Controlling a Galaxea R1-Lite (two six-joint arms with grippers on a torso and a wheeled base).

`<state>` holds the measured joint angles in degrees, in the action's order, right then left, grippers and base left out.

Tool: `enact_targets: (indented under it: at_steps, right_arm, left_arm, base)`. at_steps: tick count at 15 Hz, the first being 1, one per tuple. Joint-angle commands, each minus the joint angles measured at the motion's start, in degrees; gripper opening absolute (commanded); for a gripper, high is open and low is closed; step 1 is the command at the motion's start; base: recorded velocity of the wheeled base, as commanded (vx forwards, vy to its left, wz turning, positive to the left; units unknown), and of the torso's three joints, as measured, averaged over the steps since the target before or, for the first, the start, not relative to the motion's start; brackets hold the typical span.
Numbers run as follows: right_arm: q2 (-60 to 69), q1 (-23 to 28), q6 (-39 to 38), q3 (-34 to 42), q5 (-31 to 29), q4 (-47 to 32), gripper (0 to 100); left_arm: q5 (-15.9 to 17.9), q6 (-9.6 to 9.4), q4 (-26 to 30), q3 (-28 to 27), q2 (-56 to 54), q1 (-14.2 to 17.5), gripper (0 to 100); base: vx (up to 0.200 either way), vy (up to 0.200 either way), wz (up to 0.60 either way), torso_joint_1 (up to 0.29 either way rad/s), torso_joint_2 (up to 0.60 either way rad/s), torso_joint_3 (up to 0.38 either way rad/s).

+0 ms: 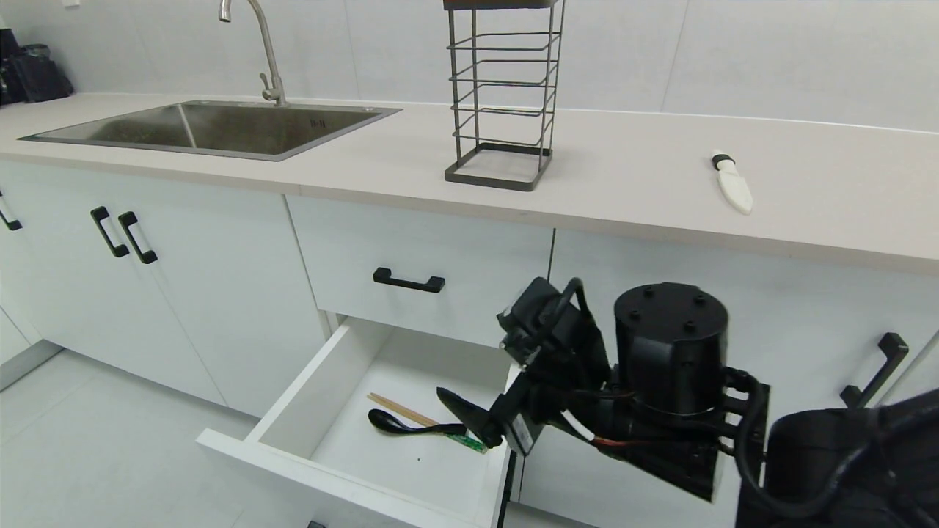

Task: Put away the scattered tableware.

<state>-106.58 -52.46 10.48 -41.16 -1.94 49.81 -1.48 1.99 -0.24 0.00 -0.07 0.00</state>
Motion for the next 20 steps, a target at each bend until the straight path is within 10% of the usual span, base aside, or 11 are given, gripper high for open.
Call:
enact_targets:
  at_steps: [1,20]
  right_arm:
    - [7.1,0.2,0.0,4.4,1.1,0.1,100]
    - [46.7,5.4,3.3,27.1,0.7,-6.8,100]
  left_arm:
    - [0.0,0.03,0.0,0.0,0.1,0.0,100]
    - [0.0,0.03,0.0,0.0,0.1,0.0,100]
  base:
    - [0.0,0.0,0.0,0.0,0.0,0.0]
    - [0.0,0.0,0.0,0.0,0.0,0.0]
